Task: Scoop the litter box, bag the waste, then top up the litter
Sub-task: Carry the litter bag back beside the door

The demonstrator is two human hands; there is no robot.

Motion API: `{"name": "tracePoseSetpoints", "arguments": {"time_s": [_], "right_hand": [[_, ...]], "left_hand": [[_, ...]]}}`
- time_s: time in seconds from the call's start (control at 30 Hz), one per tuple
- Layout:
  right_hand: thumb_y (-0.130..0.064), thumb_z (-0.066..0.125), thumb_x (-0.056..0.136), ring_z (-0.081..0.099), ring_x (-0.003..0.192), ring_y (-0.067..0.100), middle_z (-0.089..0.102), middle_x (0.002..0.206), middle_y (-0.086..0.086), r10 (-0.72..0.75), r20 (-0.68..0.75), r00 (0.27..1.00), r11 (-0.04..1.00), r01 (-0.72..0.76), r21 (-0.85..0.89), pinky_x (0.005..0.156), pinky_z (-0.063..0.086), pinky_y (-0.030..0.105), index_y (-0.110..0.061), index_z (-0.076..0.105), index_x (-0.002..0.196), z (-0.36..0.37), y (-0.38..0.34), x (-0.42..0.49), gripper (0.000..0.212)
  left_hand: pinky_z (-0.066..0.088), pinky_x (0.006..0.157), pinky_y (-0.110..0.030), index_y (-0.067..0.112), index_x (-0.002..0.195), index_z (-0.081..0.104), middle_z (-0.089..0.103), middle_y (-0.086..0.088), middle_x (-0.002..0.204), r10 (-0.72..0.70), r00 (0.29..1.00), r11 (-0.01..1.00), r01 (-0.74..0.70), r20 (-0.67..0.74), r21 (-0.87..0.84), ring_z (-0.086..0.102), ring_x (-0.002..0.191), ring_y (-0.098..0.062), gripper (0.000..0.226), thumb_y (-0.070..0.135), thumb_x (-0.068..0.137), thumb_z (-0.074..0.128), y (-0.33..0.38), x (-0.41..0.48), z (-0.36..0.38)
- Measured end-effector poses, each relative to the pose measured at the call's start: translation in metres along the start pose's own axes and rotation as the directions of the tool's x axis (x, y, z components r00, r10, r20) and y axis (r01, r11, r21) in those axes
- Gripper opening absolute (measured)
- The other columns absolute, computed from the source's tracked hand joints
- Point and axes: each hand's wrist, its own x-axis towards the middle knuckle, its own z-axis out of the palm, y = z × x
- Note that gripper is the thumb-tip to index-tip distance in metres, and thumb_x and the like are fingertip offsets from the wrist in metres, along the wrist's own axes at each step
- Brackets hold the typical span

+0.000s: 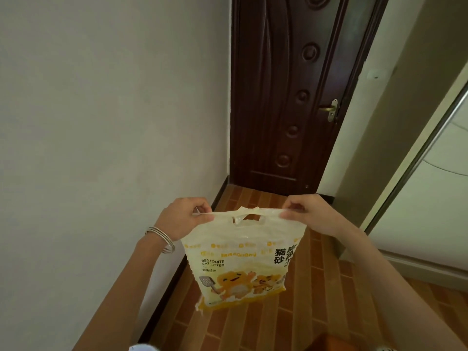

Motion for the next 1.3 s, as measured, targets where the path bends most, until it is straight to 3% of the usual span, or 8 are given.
{"name": "tracePoseSetpoints", "arguments": {"time_s": [0.27,0.5,0.63,0.77,1.07,1.3], "right_hand": [[-0.024,0.063,0.086,0.055,0.067,-0.007,0.060,0.071,-0.012,0.010,-0.045,0.999,1.000,-0.009,0.024,0.061,0.038,0.008,-0.021,0.064,0.081,-0.035,0.042,0.095,0.006],[-0.026,0.063,0.086,0.058,0.075,-0.003,0.064,0.080,-0.010,0.030,-0.028,0.999,0.999,-0.029,0.028,0.065,0.041,0.010,-0.025,0.064,0.082,-0.052,0.086,0.154,0.004],[-0.025,0.064,0.085,0.059,0.077,-0.002,0.065,0.081,-0.009,0.014,-0.018,1.000,0.999,-0.013,0.040,0.066,0.042,0.010,-0.022,0.065,0.083,-0.062,0.117,0.182,0.004],[-0.027,0.065,0.084,0.060,0.076,0.001,0.067,0.081,-0.006,-0.004,0.021,1.000,0.999,0.003,0.050,0.065,0.044,0.013,-0.022,0.066,0.082,-0.075,0.154,0.215,0.005],[-0.028,0.067,0.083,0.057,0.068,0.000,0.064,0.075,-0.005,-0.081,0.104,0.991,0.996,0.077,0.048,0.062,0.041,0.013,-0.023,0.067,0.080,-0.129,0.235,0.307,0.006],[-0.026,0.068,0.082,0.060,0.072,0.011,0.065,0.077,0.002,-0.146,0.166,0.975,0.987,0.132,0.090,0.067,0.046,0.027,-0.021,0.067,0.080,-0.158,0.287,0.367,0.005]], "left_hand": [[0.050,0.079,-0.040,0.038,0.067,0.058,0.063,0.017,0.076,0.030,0.999,0.999,-0.029,0.015,-0.021,0.057,0.078,-0.006,0.013,0.051,0.067,0.056,-0.013,0.122,-0.013],[0.050,0.077,-0.039,0.036,0.068,0.057,0.062,0.016,0.076,0.037,0.999,0.999,-0.036,0.037,-0.029,0.056,0.075,-0.007,0.013,0.049,0.068,0.056,-0.022,0.191,-0.004],[0.050,0.078,-0.039,0.037,0.069,0.056,0.062,0.015,0.078,0.028,0.999,1.000,-0.027,0.036,-0.011,0.056,0.075,-0.008,0.014,0.039,0.079,0.067,-0.025,0.228,0.009],[0.050,0.077,-0.039,0.037,0.069,0.057,0.063,0.013,0.078,-0.002,1.000,1.000,0.002,0.025,-0.002,0.057,0.075,-0.011,0.018,0.029,0.083,0.067,-0.024,0.268,0.025],[0.041,0.069,-0.022,0.037,0.069,0.056,0.060,0.017,0.075,-0.103,0.994,0.995,0.103,-0.034,-0.004,0.052,0.070,-0.001,0.020,0.028,0.083,0.067,0.002,0.359,0.052],[0.045,0.075,-0.031,0.036,0.069,0.057,0.061,0.016,0.077,-0.219,0.971,0.976,0.220,-0.095,-0.001,0.053,0.072,-0.003,0.019,0.027,0.084,0.066,0.016,0.409,0.075]]}}
